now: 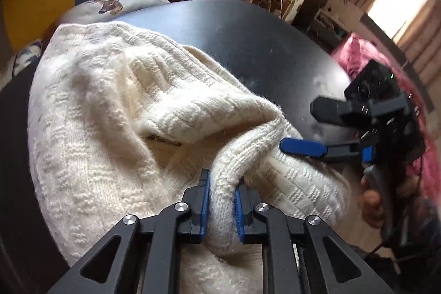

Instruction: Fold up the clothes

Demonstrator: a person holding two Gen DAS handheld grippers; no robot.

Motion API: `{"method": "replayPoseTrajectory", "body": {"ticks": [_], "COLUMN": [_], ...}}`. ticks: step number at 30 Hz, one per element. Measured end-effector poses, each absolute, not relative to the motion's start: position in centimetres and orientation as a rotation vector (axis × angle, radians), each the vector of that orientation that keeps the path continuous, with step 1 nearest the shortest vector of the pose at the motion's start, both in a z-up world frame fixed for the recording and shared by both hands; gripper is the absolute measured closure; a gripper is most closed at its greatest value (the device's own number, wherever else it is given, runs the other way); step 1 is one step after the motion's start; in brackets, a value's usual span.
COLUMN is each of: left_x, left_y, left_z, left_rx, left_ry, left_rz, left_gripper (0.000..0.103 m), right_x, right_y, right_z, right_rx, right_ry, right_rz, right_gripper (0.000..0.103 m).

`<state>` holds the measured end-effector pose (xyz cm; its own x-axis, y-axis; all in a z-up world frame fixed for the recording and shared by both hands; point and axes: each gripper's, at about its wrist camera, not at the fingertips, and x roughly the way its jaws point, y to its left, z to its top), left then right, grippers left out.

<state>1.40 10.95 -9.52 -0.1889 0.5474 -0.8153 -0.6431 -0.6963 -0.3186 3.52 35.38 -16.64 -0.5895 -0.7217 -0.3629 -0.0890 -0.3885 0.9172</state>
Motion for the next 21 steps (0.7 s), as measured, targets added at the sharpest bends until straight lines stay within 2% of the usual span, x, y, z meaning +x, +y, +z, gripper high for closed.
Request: {"method": "replayPoseTrajectory", "body": {"ticks": [7,12,15,17,21], "left_x": [-1.9,-3.2,-3.0,-2.3,-0.1], "left_y": [2.1,-3.4,-5.6,-6.8,-8.2], "left_z": [-6.8,-9.4,-11.4,-12.2,-11.3], "left_rx": [-1.233,-1.298,-1.375,-1.404,-1.383], "left_ry": [-0.361,-0.537,-0.563,-0.583,-0.627], "left_rz": [2.011,2.071,2.118,2.127,2.1], "left_gripper": [0.089,0.088,0.075,0.059,0.046], "right_x": [3.6,3.4,4.0,4.2,3.4], "right_y": [34.2,32.8,32.7,32.6,32.5], "right_z": [-16.2,-15.7,-15.7,-15.7,-15.7], "right_rx": [1.156,1.209,1.204,1.199,1.195], "right_ry": [-1.301,-1.184,-1.157,-1.145,-1.123], "right_rz": [-2.1,-2.178,-2.206,-2.216,-2.236], "right_gripper": [0.011,0.011,0.011,0.011,0.011]}}
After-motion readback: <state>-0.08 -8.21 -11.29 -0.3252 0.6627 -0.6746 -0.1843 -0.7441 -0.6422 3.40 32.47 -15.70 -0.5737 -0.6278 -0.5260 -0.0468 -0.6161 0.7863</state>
